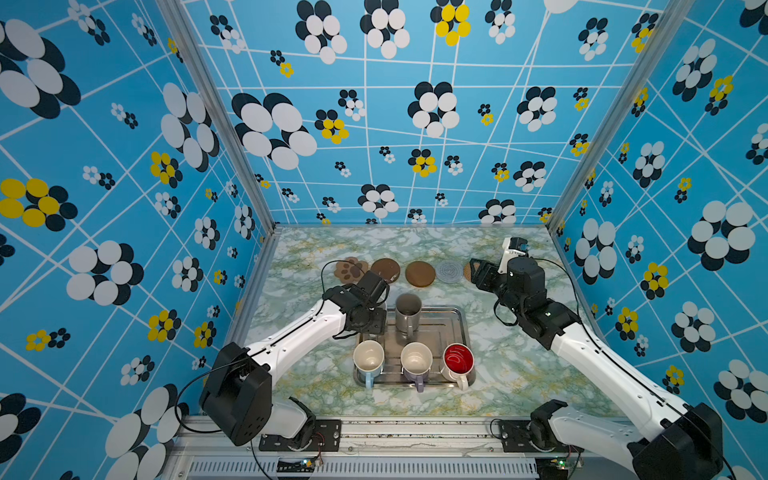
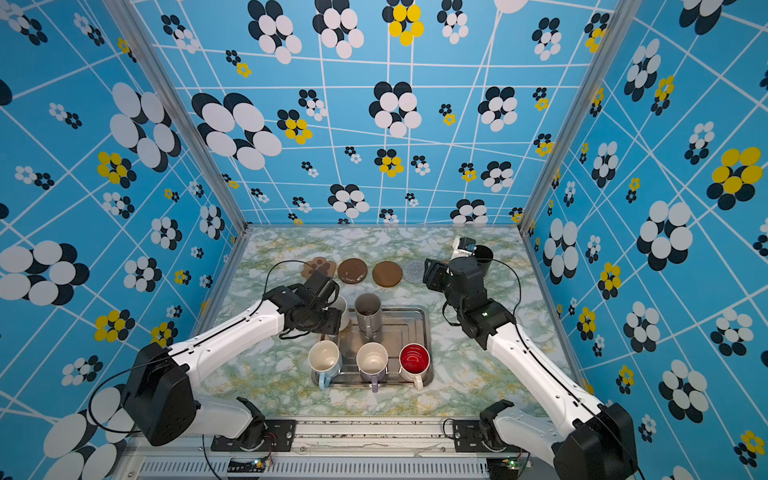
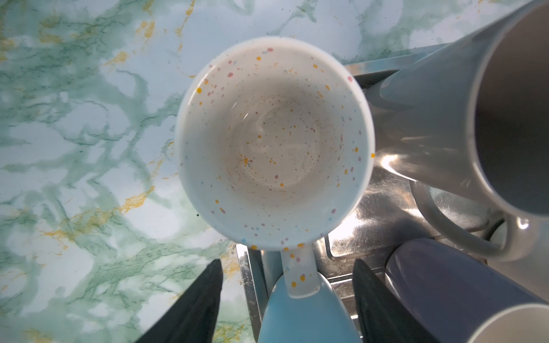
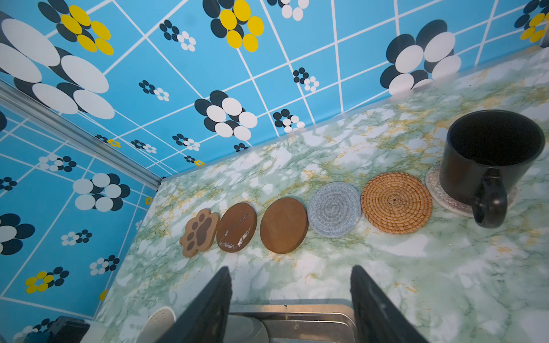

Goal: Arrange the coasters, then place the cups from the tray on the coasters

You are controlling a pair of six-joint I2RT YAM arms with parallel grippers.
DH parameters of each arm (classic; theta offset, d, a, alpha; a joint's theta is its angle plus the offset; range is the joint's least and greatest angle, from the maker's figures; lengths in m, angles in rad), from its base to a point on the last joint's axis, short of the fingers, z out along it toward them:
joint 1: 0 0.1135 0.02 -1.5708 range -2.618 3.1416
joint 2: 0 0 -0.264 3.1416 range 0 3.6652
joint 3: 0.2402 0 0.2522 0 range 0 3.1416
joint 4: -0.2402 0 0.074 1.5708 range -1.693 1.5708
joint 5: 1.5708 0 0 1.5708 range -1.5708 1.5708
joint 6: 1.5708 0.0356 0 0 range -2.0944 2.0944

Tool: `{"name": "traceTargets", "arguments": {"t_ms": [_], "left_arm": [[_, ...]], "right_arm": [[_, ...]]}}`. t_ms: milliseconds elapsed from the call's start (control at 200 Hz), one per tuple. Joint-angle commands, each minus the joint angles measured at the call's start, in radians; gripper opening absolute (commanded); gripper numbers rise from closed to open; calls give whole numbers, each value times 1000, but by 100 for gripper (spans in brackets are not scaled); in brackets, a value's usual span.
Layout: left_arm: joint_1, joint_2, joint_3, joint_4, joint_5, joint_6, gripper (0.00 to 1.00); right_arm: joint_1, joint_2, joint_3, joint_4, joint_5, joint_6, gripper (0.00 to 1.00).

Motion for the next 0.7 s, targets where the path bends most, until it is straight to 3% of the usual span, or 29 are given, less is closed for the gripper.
{"name": "traceTargets", "arguments": {"t_ms": [0, 695], "left_arm": [[10, 16, -17, 16, 23, -11, 69], [47, 84, -61, 83, 60, -17, 47]], "right_arm": [[5, 4, -18, 24, 2, -14, 66], [5, 19, -9, 16, 2, -11, 66]]}}
